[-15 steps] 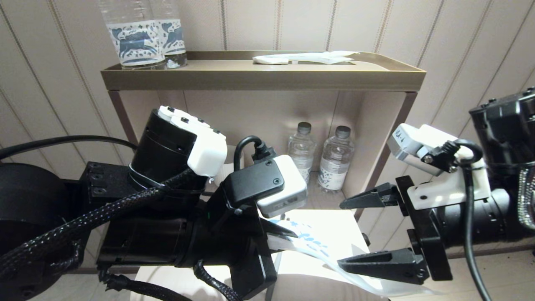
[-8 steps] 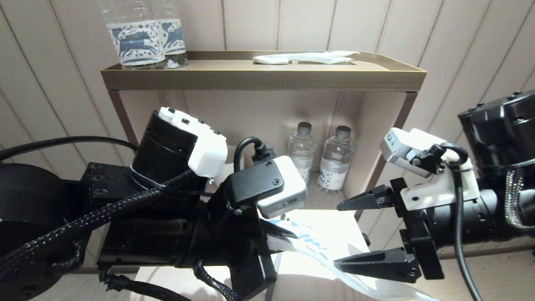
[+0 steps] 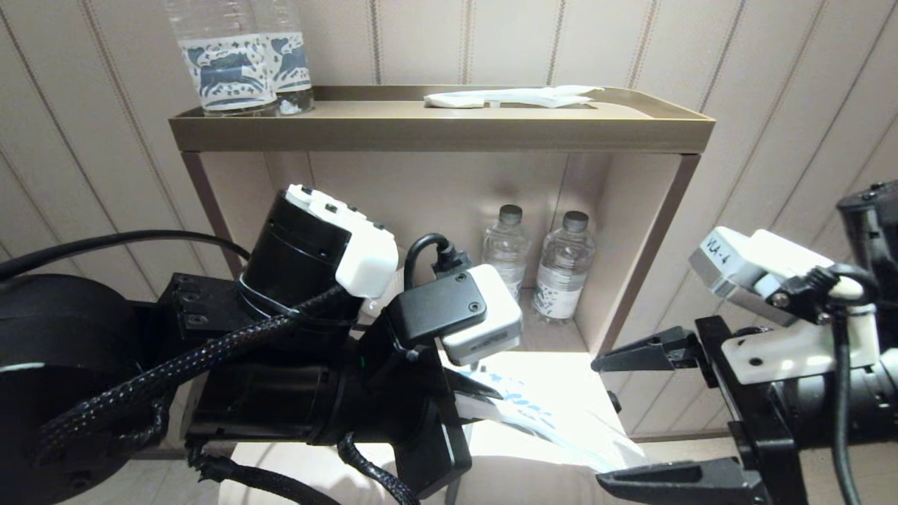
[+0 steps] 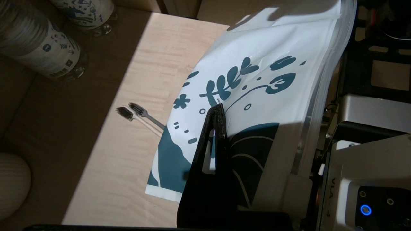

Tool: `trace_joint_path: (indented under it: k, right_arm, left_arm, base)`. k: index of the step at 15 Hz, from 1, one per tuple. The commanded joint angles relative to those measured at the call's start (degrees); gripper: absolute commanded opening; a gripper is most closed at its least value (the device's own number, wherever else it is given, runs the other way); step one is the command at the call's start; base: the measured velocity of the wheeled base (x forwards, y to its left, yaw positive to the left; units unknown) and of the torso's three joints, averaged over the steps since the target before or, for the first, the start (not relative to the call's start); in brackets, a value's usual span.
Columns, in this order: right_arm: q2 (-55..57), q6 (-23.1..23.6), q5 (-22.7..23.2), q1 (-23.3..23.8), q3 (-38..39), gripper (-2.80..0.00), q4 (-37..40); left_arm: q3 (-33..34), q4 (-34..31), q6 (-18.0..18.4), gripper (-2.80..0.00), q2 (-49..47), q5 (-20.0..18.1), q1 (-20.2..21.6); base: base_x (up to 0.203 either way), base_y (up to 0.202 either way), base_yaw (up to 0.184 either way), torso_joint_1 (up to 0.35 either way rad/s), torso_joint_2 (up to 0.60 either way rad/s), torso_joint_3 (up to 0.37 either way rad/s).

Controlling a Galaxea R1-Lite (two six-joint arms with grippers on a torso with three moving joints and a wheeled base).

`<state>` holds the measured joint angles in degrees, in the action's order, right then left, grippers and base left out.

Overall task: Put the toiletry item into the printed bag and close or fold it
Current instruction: Pick up a toothbrush

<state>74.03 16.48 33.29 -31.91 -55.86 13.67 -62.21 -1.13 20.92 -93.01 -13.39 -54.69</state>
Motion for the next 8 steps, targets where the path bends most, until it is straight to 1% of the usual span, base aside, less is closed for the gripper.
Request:
trace_joint_path:
  k: [1,4,8]
  right_arm:
    - [-1.3,0.2,0.2,-0.4,1.4,0.00,0.0]
    - [0.1,0.1,0.2,-0.4,1.8,0.00,-0.4]
    - [3.8,0.1,0.3,0.0,-0.3,0.00,-0.5]
  left_arm:
    - [0.0,0.0,0.1,-2.80,-0.3,-0.1,0.0]
    - [-0.1,0.0,0.1,-2.80,-0.3,-0.1,0.0]
    - [0.8,0.0,0.2,-2.80,-0.1,-0.2,0.0]
  base:
    - [0.000,0.000,0.000,0.000,0.00,0.000]
    - [0.000,0.000,0.000,0.000,0.00,0.000]
    - [0.000,0.000,0.000,0.000,0.00,0.000]
